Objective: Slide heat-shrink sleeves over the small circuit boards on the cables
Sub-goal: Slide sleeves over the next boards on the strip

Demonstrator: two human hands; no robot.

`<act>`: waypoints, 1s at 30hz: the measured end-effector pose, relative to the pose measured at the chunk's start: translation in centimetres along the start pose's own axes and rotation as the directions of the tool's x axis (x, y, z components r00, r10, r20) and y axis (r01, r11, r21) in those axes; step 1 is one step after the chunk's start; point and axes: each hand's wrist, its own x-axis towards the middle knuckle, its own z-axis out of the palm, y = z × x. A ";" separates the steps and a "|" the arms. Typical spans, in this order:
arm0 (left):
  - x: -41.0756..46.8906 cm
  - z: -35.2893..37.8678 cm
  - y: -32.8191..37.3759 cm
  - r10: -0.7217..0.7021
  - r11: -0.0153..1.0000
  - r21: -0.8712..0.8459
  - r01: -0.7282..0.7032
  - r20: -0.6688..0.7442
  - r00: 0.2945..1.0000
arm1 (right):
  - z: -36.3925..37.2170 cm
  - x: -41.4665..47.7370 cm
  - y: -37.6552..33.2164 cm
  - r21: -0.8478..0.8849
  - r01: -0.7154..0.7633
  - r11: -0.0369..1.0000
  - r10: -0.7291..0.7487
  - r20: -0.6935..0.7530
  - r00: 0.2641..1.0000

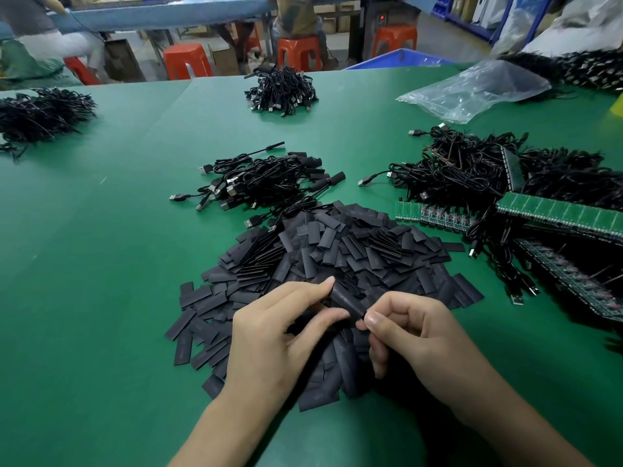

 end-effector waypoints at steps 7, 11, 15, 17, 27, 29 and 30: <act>0.0 0.3 0.8 -0.054 0.996 -0.071 0.050 -0.051 0.997 | 0.0 0.0 0.0 0.029 0.007 1.000 -0.007 0.000 1.000; -0.1 0.3 0.7 -0.305 0.919 -0.274 0.284 -0.038 0.951 | 0.2 0.1 -0.2 0.060 0.023 0.998 -0.023 0.009 1.000; -0.2 0.9 1.0 -0.462 0.760 -0.494 0.422 0.044 0.886 | 0.3 0.1 -0.2 0.078 0.019 0.997 -0.020 0.006 1.000; -0.1 1.0 1.1 -0.453 0.756 -0.499 0.424 0.070 0.889 | 0.3 0.1 -0.3 0.074 0.017 0.997 -0.018 0.011 1.000; -0.9 1.8 3.2 -0.332 0.759 -0.450 0.470 0.353 0.874 | -0.3 0.4 -0.8 0.595 -0.023 0.804 0.047 -0.024 0.999; -1.1 2.0 4.0 -0.320 0.753 -0.430 0.498 0.423 0.848 | -0.5 0.6 -0.8 0.699 0.024 0.715 0.068 -0.103 0.992; -1.0 2.0 4.3 -0.330 0.708 -0.454 0.541 0.465 0.821 | -0.7 0.8 -0.8 0.734 0.060 0.676 0.080 -0.154 0.985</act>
